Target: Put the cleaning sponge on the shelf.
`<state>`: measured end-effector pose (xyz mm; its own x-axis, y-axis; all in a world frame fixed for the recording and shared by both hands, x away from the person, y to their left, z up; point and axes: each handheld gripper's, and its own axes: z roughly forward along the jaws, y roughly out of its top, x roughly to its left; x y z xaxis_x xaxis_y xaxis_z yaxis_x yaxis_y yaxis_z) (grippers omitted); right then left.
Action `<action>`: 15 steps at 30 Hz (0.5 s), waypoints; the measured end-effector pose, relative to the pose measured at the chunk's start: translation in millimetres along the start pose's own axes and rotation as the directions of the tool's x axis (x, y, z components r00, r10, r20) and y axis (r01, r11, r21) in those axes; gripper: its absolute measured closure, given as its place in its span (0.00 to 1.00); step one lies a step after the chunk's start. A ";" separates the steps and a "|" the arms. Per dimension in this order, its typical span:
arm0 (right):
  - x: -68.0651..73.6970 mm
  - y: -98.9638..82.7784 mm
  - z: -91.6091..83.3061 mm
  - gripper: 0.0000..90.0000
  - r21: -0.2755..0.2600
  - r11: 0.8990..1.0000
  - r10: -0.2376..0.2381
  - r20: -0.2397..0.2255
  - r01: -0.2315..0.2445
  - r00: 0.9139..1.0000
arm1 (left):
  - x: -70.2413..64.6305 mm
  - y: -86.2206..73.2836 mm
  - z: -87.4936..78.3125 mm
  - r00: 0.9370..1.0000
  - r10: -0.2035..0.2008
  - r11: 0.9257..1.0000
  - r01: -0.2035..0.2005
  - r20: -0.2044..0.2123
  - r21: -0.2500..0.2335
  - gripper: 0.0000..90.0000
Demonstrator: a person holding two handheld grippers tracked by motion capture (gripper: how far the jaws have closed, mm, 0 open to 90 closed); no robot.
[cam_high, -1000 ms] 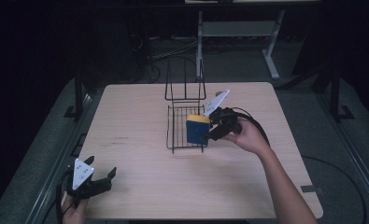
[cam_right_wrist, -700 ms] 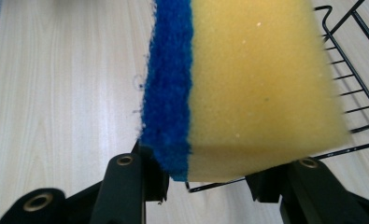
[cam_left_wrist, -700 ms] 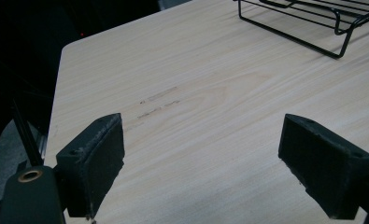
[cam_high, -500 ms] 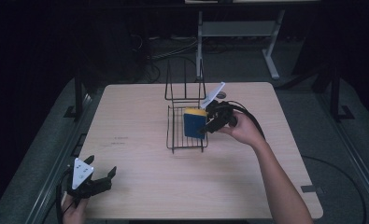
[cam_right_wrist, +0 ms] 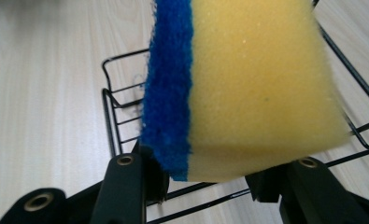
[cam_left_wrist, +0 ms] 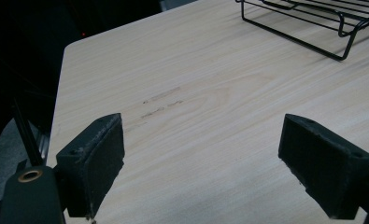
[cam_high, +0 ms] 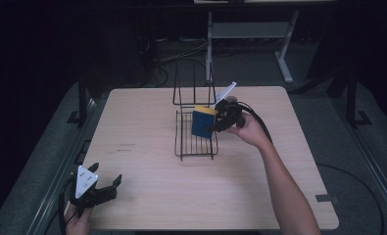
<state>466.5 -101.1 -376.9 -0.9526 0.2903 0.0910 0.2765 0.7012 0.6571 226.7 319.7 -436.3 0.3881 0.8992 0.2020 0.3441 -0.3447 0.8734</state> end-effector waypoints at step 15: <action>-8.5 -5.5 23.0 0.63 0.051 0.999 -0.004 0.028 0.003 1.000 | -0.8 1.0 1.0 1.000 -0.001 1.000 0.001 0.003 -0.001 0.15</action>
<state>475.9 -92.5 -398.5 -0.9498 0.3054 0.0672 0.2799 0.7346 0.6181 227.6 318.4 -436.0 0.3905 0.8988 0.1993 0.3437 -0.3432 0.8741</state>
